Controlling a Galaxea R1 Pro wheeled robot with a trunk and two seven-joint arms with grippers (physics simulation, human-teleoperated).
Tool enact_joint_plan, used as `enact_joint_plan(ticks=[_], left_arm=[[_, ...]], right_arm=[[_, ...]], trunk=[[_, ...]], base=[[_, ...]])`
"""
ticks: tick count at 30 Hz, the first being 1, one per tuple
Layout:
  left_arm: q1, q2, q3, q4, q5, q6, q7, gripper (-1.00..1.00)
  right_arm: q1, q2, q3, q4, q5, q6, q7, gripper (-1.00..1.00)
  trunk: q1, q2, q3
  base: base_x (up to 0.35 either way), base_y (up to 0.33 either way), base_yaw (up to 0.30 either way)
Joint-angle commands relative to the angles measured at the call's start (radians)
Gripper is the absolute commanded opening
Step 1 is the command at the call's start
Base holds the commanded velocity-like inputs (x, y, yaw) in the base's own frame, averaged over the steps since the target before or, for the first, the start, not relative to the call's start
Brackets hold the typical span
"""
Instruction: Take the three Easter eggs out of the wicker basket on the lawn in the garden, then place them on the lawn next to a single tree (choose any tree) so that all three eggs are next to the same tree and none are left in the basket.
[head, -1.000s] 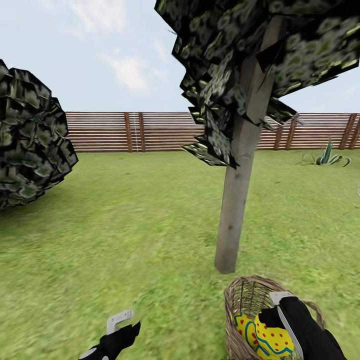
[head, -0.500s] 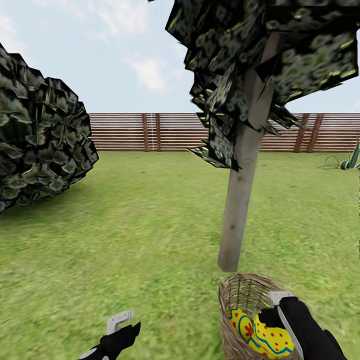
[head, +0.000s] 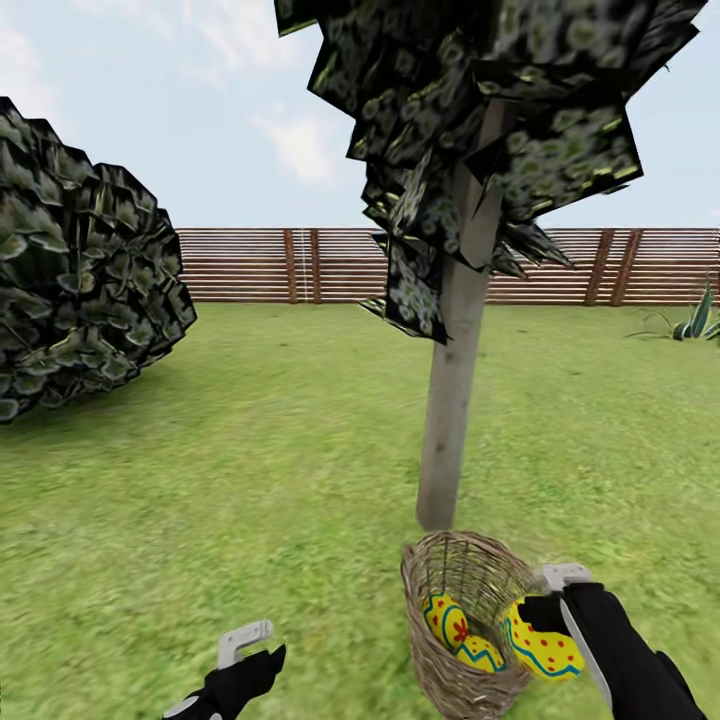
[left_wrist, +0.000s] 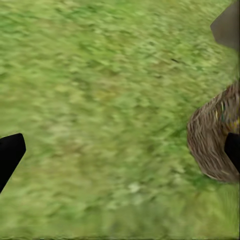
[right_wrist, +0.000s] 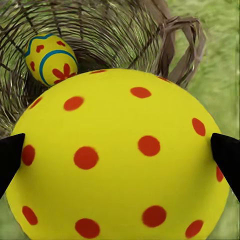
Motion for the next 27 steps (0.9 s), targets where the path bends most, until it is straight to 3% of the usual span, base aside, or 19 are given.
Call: enact_joint_plan(ticks=[1,8,27], left_arm=[[0.0,0.0,-0.002,-0.002,0.011,0.005,0.009,1.0],[0.0,0.001,-0.001,-0.003,0.013,0.001,0.006,1.0],[0.0,0.0,-0.02,-0.001,0.009,0.002,0.016,1.0]], right_arm=[[0.0,0.0,-0.007,-0.018,0.002,0.004,0.006,-1.0],[0.0,0.008,-0.005,-0.036,0.013,0.002,0.005,-1.0],[0.0,-0.003,-0.013,-0.061,0.013,0.002,0.008,-1.0]], trunk=[[-0.004,0.007,0.002],[-0.031,0.056,0.024],[-0.104,0.189,0.084]], base=[[-0.247,-0.23,0.0],[-0.12,-0.151,0.044],[0.0,-0.277,0.286]])
